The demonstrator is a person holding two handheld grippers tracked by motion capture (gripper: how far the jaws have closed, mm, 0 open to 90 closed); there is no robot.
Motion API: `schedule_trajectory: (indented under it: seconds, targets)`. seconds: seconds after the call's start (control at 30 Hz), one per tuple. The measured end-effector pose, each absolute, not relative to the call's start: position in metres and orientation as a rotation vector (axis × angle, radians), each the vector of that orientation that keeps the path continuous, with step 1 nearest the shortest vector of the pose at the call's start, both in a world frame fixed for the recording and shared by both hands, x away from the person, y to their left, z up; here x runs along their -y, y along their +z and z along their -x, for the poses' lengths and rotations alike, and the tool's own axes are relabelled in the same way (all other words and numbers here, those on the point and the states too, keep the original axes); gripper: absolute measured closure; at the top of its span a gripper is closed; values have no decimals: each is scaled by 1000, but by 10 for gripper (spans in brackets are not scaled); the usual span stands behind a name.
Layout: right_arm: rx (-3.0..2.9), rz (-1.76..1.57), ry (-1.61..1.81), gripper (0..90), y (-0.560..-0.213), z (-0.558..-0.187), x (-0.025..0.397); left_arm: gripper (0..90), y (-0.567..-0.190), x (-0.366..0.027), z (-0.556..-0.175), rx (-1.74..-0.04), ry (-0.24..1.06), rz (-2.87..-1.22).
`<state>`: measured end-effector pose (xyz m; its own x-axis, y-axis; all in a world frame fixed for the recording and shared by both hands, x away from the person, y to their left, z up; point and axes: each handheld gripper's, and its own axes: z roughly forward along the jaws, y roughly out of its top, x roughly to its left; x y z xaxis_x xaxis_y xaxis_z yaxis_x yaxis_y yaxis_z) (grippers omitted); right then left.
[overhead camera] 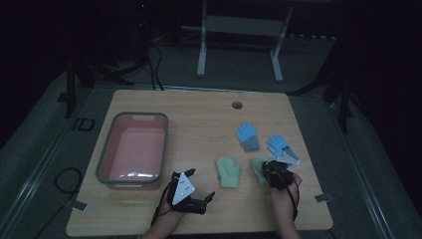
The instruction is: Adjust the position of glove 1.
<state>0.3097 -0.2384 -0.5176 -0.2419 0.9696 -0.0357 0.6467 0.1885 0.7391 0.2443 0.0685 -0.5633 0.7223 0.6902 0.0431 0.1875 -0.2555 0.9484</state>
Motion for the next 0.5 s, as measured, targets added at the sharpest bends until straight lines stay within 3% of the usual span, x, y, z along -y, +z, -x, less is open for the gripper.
schedule_trajectory:
  seconds: [0.2, 0.37, 0.5]
  targets:
    - [-2005, -1540, 795, 865, -540, -313, 234, 19, -563, -69, -244, -689, 555, -1803]
    - [-2020, -1527, 825, 724, -544, -313, 234, 19, -563, -68, -245, -688, 554, -1804]
    - [-2048, -1525, 859, 699, -539, -314, 239, 19, -563, -68, -245, -690, 551, -1804]
